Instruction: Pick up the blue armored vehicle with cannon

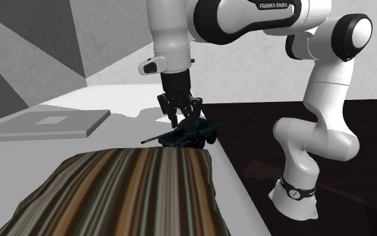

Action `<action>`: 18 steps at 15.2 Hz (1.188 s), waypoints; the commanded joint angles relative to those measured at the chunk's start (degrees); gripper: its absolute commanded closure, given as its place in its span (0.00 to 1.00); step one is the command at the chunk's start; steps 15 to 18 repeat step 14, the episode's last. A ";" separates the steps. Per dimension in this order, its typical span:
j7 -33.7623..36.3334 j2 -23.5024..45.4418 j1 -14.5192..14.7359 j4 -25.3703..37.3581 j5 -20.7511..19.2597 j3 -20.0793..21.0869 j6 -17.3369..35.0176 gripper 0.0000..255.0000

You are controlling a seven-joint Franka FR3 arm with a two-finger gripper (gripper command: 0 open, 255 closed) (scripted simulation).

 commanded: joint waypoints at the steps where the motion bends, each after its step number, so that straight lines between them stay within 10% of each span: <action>1: -0.13 0.14 0.05 1.69 0.09 0.07 -1.52 1.00; 18: -1.50 2.45 0.20 12.66 0.93 -0.02 -10.31 1.00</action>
